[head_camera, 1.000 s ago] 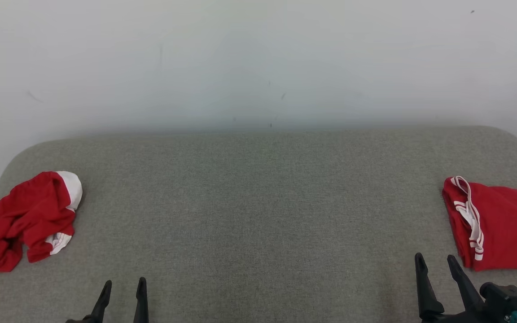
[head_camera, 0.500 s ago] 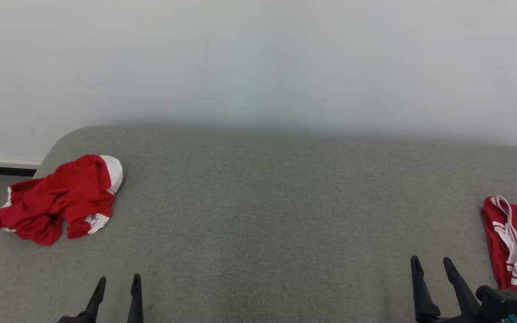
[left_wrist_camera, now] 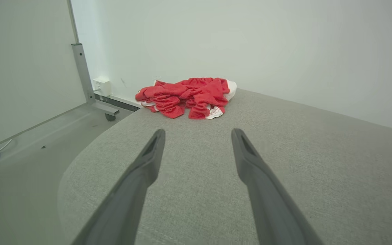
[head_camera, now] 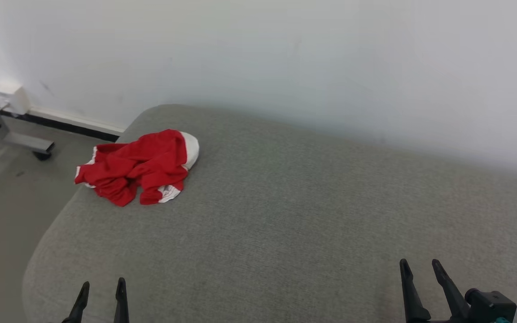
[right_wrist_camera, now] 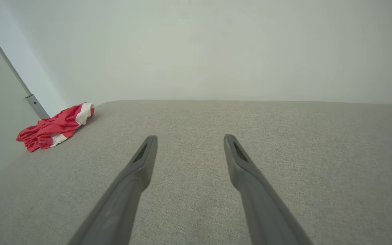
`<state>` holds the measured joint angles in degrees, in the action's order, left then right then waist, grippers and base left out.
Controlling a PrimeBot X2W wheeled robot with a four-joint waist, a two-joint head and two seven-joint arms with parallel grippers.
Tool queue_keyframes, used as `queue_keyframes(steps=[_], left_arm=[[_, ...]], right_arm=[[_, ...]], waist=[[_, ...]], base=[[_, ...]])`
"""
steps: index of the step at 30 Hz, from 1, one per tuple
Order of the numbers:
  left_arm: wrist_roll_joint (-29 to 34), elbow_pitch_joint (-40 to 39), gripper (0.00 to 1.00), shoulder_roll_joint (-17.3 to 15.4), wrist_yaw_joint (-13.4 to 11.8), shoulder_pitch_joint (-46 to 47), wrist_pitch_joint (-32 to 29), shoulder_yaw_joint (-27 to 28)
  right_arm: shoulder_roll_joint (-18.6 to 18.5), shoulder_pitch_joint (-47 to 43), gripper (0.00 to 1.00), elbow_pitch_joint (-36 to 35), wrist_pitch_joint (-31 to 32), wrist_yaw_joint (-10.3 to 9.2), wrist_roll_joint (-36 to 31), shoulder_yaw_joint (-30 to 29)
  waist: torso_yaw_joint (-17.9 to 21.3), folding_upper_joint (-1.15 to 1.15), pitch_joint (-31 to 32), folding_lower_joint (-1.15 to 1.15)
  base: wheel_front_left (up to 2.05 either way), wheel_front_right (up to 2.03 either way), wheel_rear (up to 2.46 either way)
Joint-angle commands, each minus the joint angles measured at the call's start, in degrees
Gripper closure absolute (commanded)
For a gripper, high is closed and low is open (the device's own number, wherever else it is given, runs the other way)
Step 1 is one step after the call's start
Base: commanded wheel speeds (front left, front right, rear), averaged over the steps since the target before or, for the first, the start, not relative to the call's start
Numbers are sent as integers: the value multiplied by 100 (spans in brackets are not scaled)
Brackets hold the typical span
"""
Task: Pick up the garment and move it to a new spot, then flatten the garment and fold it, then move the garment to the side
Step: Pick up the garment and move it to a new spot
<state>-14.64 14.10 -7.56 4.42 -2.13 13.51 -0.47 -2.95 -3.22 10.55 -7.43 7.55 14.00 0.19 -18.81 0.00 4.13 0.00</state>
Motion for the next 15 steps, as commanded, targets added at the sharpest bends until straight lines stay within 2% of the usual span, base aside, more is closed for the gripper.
queue_keyframes(steps=[1, 5, 15], left_arm=[[-58, -73, 0, -42, -36, -71, -25, 21], [-115, -200, 0, -73, -101, -184, -69, 87], [-150, -683, 0, 74, -415, -547, 38, 222]], right_arm=[[6, -13, 0, 15, -48, -14, -67, -55], [9, 59, 0, 24, -57, -14, -106, -9], [5, 447, 0, 144, 16, -14, -188, 284]], waist=[[-590, 0, -4, 0], [-881, 0, -31, 0], [-1051, 0, -264, 0]], base=[[0, 0, 0], [0, 0, 0], [0, 0, 0]])
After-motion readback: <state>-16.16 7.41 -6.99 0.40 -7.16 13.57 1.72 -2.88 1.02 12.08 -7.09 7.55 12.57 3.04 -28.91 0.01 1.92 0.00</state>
